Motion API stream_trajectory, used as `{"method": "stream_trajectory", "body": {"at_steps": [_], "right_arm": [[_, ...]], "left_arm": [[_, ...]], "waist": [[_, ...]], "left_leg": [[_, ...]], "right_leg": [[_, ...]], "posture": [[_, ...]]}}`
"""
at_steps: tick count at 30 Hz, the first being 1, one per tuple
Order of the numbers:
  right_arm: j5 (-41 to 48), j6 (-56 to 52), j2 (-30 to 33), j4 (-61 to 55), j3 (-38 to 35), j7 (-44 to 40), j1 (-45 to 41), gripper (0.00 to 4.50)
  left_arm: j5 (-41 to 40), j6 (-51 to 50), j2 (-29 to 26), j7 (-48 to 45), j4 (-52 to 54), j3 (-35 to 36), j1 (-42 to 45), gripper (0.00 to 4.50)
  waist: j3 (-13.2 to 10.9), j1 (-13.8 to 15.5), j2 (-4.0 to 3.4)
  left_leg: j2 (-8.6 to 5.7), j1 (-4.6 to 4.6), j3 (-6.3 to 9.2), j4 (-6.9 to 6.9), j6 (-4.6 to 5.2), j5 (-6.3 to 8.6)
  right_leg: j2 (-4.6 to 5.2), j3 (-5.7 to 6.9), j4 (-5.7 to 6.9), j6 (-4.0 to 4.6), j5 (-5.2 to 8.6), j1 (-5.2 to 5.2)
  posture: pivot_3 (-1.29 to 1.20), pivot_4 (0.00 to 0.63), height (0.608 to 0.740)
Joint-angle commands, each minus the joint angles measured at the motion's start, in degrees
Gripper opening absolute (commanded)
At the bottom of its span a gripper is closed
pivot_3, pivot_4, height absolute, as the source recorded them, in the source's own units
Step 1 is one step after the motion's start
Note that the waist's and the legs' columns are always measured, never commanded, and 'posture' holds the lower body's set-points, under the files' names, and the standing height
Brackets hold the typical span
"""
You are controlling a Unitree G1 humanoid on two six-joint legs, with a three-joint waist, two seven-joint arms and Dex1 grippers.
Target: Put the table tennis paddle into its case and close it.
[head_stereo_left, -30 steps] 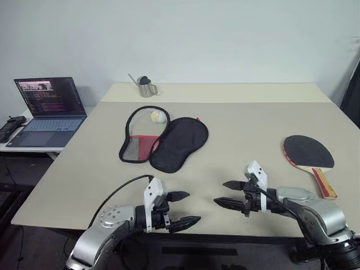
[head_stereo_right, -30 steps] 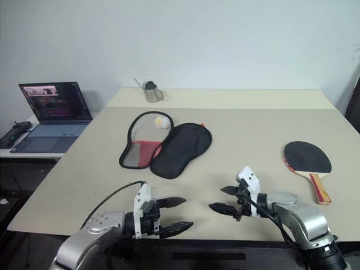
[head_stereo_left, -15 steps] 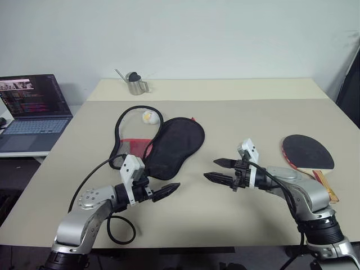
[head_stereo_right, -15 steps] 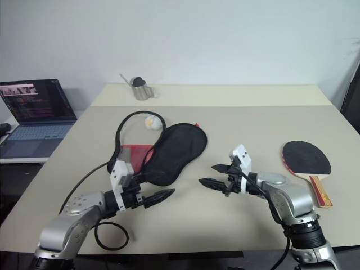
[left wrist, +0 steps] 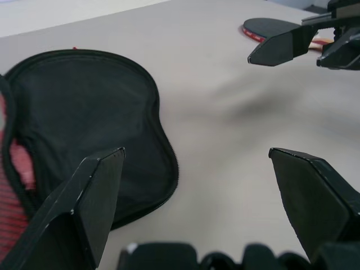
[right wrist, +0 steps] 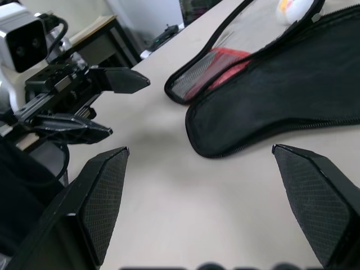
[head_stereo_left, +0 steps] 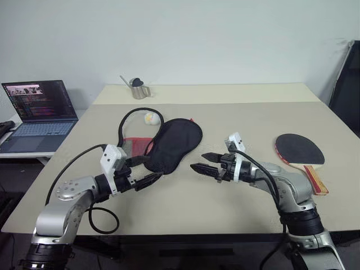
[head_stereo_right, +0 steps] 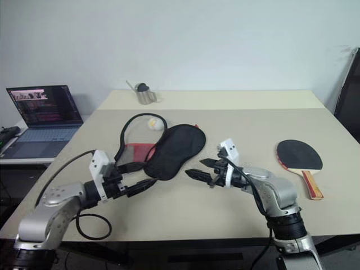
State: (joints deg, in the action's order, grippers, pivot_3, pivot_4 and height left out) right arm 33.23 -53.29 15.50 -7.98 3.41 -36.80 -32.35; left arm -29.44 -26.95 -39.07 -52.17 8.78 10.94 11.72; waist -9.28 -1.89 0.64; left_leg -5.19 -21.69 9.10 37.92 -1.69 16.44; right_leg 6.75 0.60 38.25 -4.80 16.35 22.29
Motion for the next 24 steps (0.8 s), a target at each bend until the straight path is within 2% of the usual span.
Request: {"method": "stream_trajectory", "body": {"at_steps": [1, 7, 19, 24], "right_arm": [[-0.90, -2.06, -1.06, 0.96, 0.70, 3.18, -3.15, 4.47], [-1.17, -6.63, -4.82, 5.89, 0.90, 7.46, -7.50, 4.47], [-13.50, 2.83, -14.83, 29.24, 2.98, 17.15, -19.03, 4.47], [-15.96, 6.14, -18.85, 38.34, 2.26, 18.06, -23.38, 4.47]], "left_arm": [[-1.01, 1.00, -1.98, -0.39, -1.84, 3.84, 1.54, 4.50], [-0.88, 1.20, -4.00, -2.02, -6.13, 5.66, 2.56, 4.50], [0.36, 2.83, -6.87, -4.71, -12.84, 6.84, 2.88, 4.50], [0.37, 3.00, -6.80, -4.87, -12.57, 6.46, 2.90, 4.50]], "waist": [[0.00, -0.08, 0.00], [0.00, -0.16, -0.01], [-0.02, -1.02, -0.03], [-0.02, -1.40, -0.04]], "left_leg": [[0.00, 0.00, -0.01, 0.00, -0.06, -0.03], [0.00, -0.09, -0.01, -0.02, -0.10, -0.05], [0.02, -0.11, -0.03, -0.06, -0.12, -0.06], [0.01, -0.17, -0.05, -0.07, -0.14, -0.07]], "right_leg": [[0.00, -0.01, 0.00, 0.00, 0.00, 0.01], [0.01, -0.01, -0.15, 0.00, 0.00, 0.06], [0.01, -0.05, -0.10, 0.00, 0.00, 0.20], [0.01, -0.09, -0.08, 0.01, 0.00, 0.38]], "posture": [[0.00, 0.150, 0.740], [0.00, 0.150, 0.740], [0.00, 0.150, 0.740], [0.00, 0.150, 0.740]]}}
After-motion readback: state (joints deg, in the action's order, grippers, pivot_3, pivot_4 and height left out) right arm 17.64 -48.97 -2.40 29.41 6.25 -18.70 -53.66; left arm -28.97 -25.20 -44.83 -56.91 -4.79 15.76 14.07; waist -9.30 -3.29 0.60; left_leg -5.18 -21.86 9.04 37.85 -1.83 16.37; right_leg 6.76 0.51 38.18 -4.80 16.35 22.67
